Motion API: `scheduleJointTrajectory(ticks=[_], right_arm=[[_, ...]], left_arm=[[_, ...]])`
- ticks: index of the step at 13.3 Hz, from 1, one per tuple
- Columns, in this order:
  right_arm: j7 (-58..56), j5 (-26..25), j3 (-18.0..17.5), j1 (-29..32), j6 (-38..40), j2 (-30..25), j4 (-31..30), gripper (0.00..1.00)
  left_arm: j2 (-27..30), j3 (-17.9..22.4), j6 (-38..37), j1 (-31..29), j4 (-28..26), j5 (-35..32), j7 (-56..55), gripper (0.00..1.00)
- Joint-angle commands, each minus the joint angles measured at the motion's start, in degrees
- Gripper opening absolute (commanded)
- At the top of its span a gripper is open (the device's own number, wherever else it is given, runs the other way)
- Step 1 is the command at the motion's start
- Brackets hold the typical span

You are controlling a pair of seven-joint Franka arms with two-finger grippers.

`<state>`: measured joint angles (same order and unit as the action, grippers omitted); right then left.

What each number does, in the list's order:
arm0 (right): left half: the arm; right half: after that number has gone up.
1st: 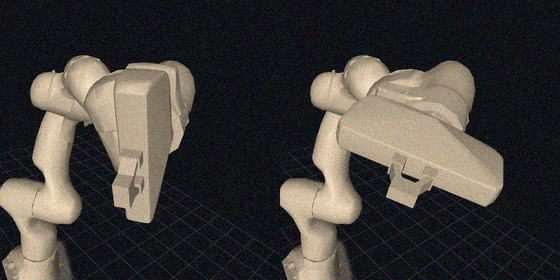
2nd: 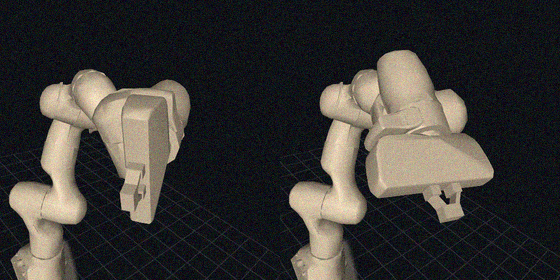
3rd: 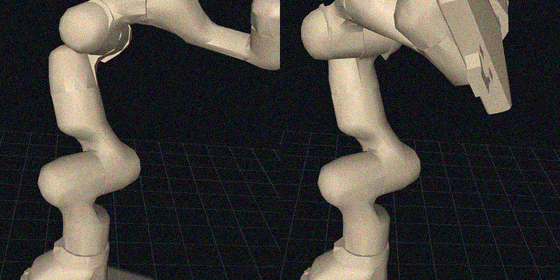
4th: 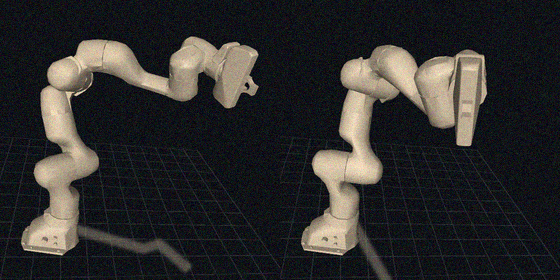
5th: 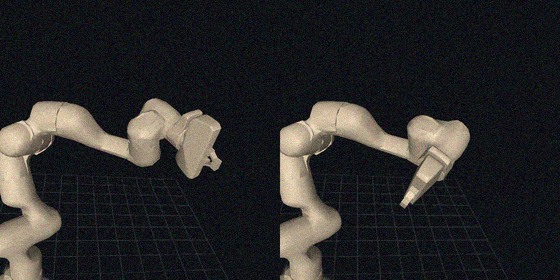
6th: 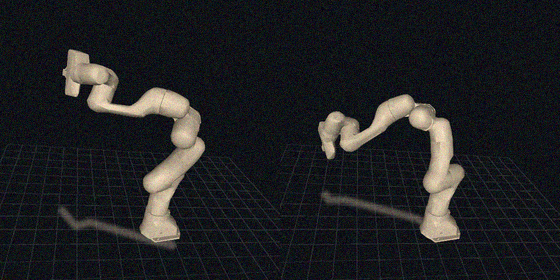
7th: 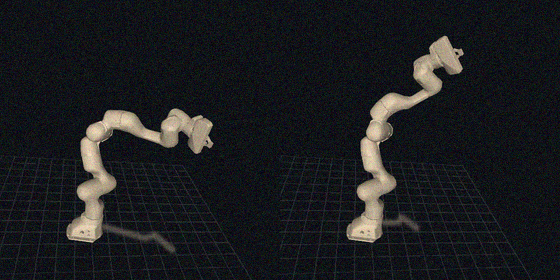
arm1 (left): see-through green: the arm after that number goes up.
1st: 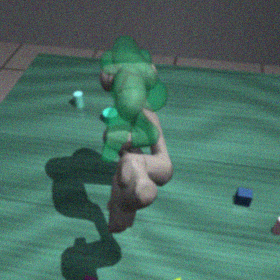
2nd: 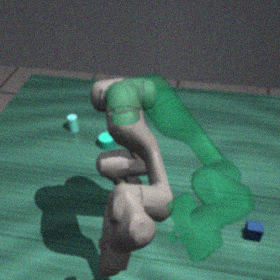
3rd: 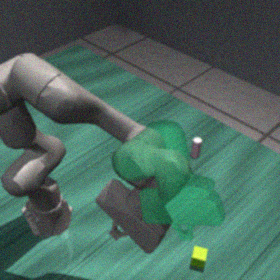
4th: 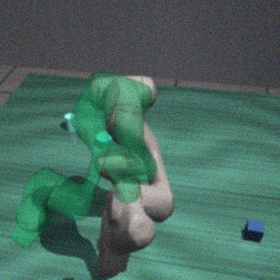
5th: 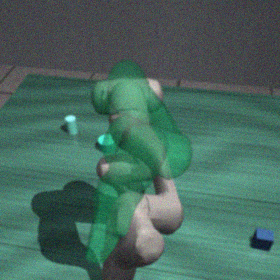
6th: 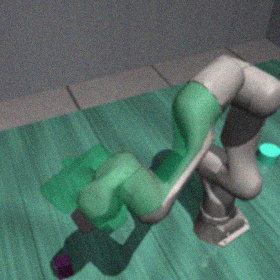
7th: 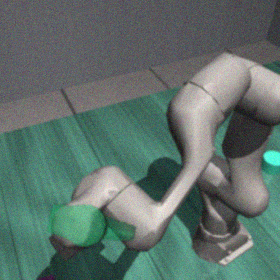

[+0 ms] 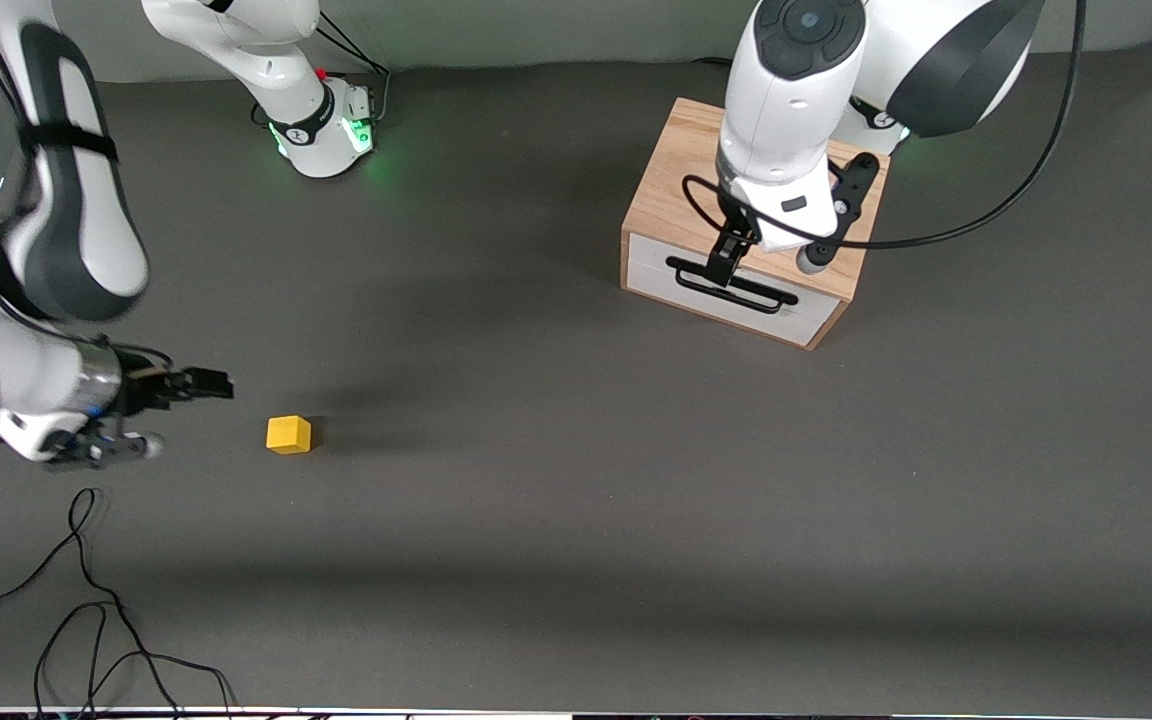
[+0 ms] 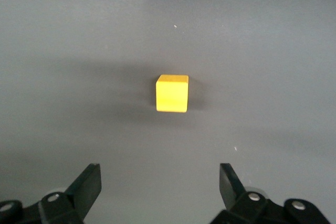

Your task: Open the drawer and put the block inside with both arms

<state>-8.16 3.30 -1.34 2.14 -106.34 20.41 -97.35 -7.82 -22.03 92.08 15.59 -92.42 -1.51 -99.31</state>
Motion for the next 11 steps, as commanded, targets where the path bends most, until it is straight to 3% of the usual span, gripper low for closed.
scheduleJointTrajectory(ticks=[1, 5, 11], right_arm=[[-1.3, -1.3, -0.1, 0.4, -3.9, 4.5, -0.3, 1.00], [-1.2, -1.3, -0.1, 0.8, -13.3, 9.3, -3.9, 1.00], [0.7, -0.6, -0.2, 0.2, -17.1, 13.6, -3.6, 1.00]], left_arm=[[-2.6, 0.5, -0.3, 0.0, 1.4, -0.3, -2.0, 1.00], [-9.0, 0.9, 1.3, -0.3, 1.0, -1.0, -2.0, 1.00], [-12.7, 1.5, 8.5, -0.5, -2.7, -1.0, -7.0, 1.00]])
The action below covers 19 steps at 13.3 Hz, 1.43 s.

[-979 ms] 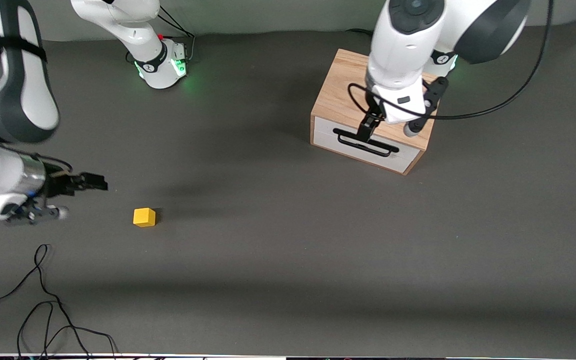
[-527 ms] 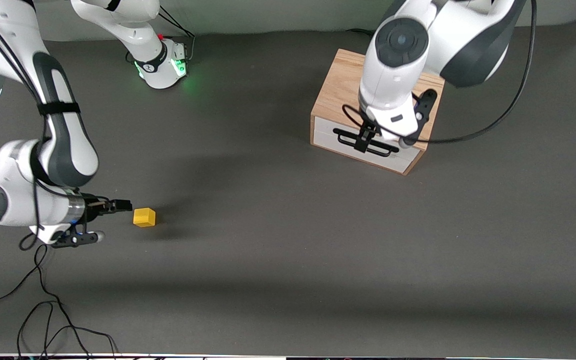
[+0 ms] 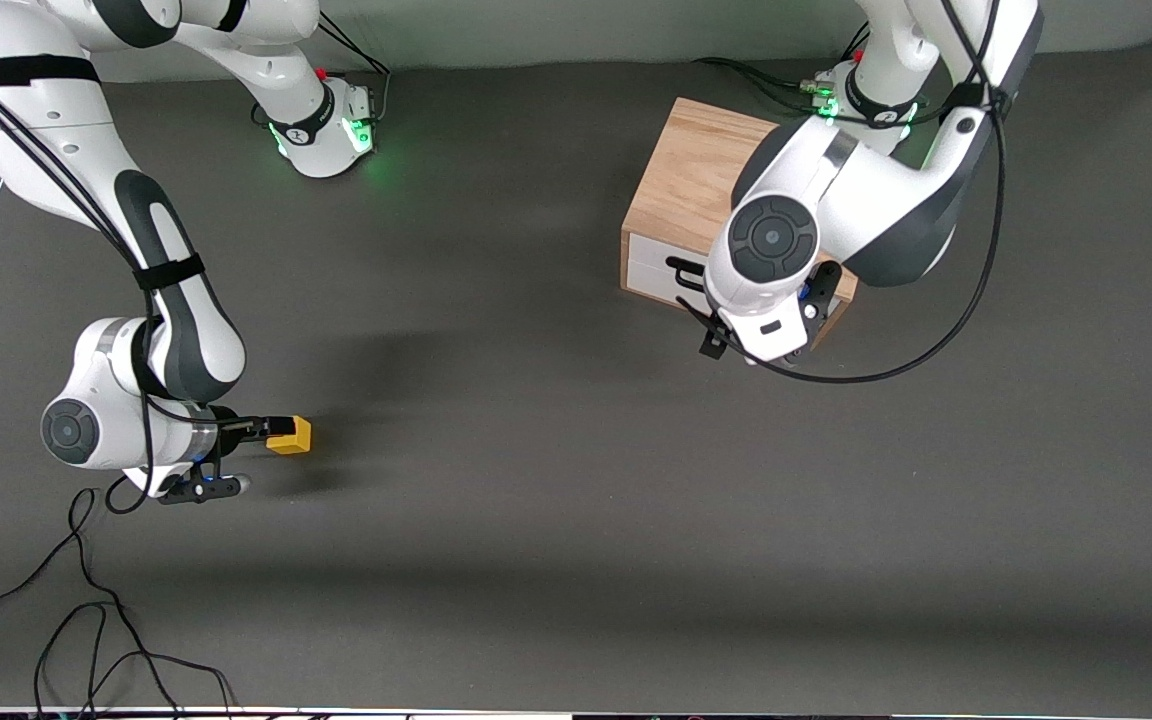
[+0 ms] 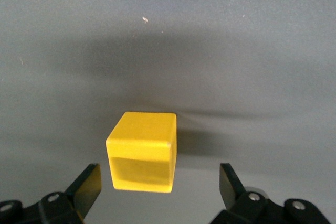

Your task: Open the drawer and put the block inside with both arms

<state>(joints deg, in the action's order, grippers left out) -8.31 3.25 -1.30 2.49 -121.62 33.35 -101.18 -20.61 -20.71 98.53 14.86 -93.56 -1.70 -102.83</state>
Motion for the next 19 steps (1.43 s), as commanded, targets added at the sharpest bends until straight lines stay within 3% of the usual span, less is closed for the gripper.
scheduleJointTrajectory(ticks=[1, 7, 8, 11, 12, 15, 19], right_arm=[[0.9, -0.4, -0.3, 0.0, -3.3, 1.8, 0.4, 1.00], [2.6, -0.3, -0.6, -0.1, -6.7, 4.9, 0.5, 0.99], [4.5, 0.8, -0.8, -0.2, -6.5, 4.9, 0.5, 0.92], [5.3, 5.6, -0.9, -1.9, -6.1, 4.8, 0.5, 0.19], [6.0, 5.7, -0.9, -2.0, -5.7, 4.4, 0.5, 0.00], [7.1, 5.7, -0.9, -2.1, 0.7, 2.4, 3.5, 0.00], [7.3, 5.7, -0.9, -2.1, 22.6, -1.2, 17.7, 0.00]], left_arm=[[-0.7, 0.2, 2.4, 0.3, -1.6, -0.9, -3.5, 1.00], [-2.4, 0.1, 6.8, 0.5, -6.8, -3.4, -1.0, 1.00], [-2.3, 0.1, 7.9, 0.7, -8.2, -3.4, -1.0, 1.00], [-2.0, 0.1, 8.2, 1.3, -9.7, -3.3, -2.0, 1.00], [-1.9, 0.1, 7.6, 1.3, -9.7, -3.3, -2.1, 1.00], [-2.1, 0.1, 7.7, 1.3, -10.3, -3.3, -2.2, 1.00], [-3.1, 0.1, 9.2, 1.3, -10.9, -3.3, -2.1, 1.00]])
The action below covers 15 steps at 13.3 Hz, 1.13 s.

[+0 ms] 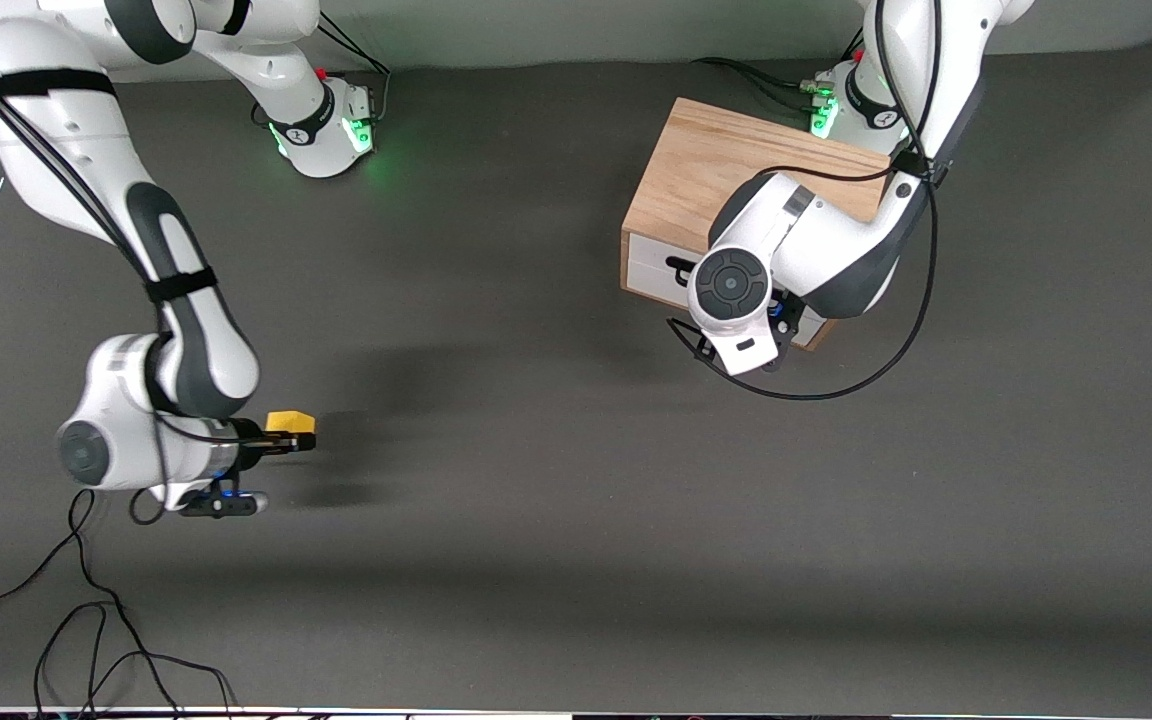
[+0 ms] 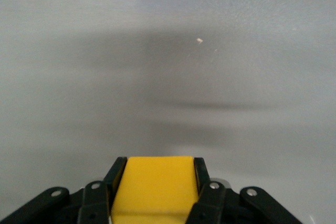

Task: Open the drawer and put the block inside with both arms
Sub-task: 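Pull the drawer open with the left gripper while the right gripper lifts the cube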

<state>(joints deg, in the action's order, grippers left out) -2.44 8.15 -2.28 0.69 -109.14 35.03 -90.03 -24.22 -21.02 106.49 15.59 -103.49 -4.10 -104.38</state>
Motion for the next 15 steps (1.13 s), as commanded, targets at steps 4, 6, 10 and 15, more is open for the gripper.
scheduleJointTrajectory(ticks=[4, 6, 10, 15], right_arm=[[1.6, 0.0, 0.4, -0.2, 23.3, -9.1, 15.2, 0.00], [1.6, -0.1, 0.8, -0.2, 26.6, -12.2, 16.4, 0.00], [1.6, -4.0, 0.4, -0.2, 32.0, -18.0, 18.9, 0.00], [1.6, -3.4, 0.1, -0.3, 32.1, -18.9, 18.7, 0.00]], left_arm=[[-0.6, 0.4, 1.9, 0.5, 0.0, -1.1, -0.3, 1.00], [-1.3, 0.4, 1.9, 0.4, 0.7, -1.8, -0.3, 1.00], [-2.8, 0.4, 2.0, 0.2, 2.9, -2.3, -0.3, 1.00], [-7.2, 0.5, 2.0, 0.3, 9.6, -3.1, -0.1, 1.00]])
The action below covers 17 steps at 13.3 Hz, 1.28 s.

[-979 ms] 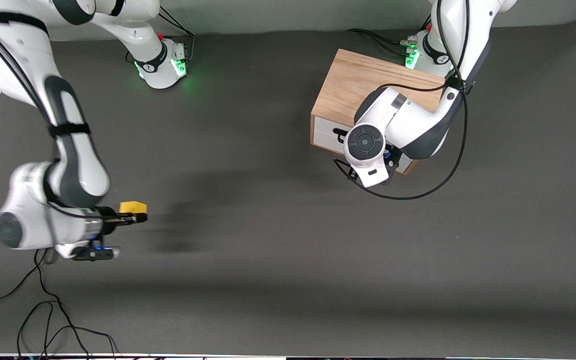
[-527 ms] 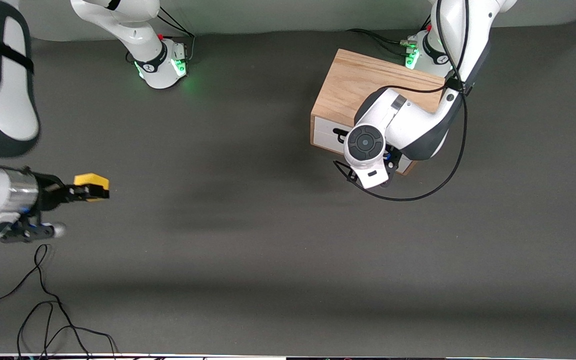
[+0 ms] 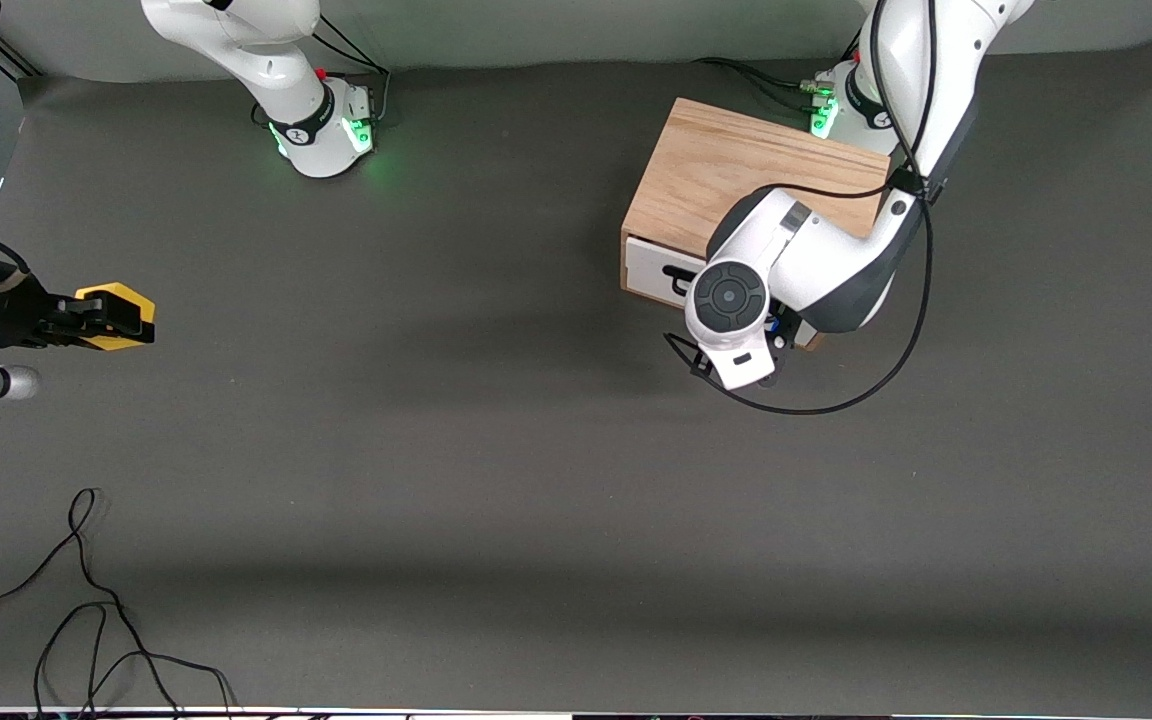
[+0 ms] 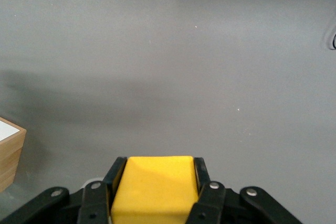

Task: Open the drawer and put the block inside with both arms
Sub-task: 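Pull the drawer open with the left gripper while the right gripper lifts the cube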

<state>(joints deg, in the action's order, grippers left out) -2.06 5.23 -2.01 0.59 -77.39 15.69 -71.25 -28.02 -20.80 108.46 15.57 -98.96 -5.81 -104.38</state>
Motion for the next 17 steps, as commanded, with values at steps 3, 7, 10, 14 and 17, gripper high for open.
scheduleJointTrajectory(ticks=[3, 7, 10, 14, 17], right_arm=[[1.2, -0.5, -0.2, -0.2, 0.3, 0.5, -0.1, 0.00], [1.2, -0.5, -0.3, -0.3, 0.4, 0.5, -0.3, 0.00], [1.3, -0.5, -0.3, -1.0, 0.4, 0.5, -0.3, 0.00], [1.2, -0.5, -0.3, -0.9, 0.4, 0.5, -0.3, 0.00], [1.2, -0.6, -0.3, -1.0, 0.4, 0.5, -0.3, 0.00]], left_arm=[[-6.3, 0.1, -0.1, 0.3, 10.0, -3.0, -0.2, 1.00], [-9.7, 0.1, 0.0, 0.4, 15.5, -3.9, -0.1, 1.00], [-11.7, 0.1, 0.1, 0.5, 18.5, -4.8, -0.2, 1.00], [-12.0, 0.2, 5.0, 0.5, 19.2, -5.3, -0.2, 1.00], [-12.0, 0.3, 7.6, 0.5, 19.2, -6.3, -0.2, 1.00]])
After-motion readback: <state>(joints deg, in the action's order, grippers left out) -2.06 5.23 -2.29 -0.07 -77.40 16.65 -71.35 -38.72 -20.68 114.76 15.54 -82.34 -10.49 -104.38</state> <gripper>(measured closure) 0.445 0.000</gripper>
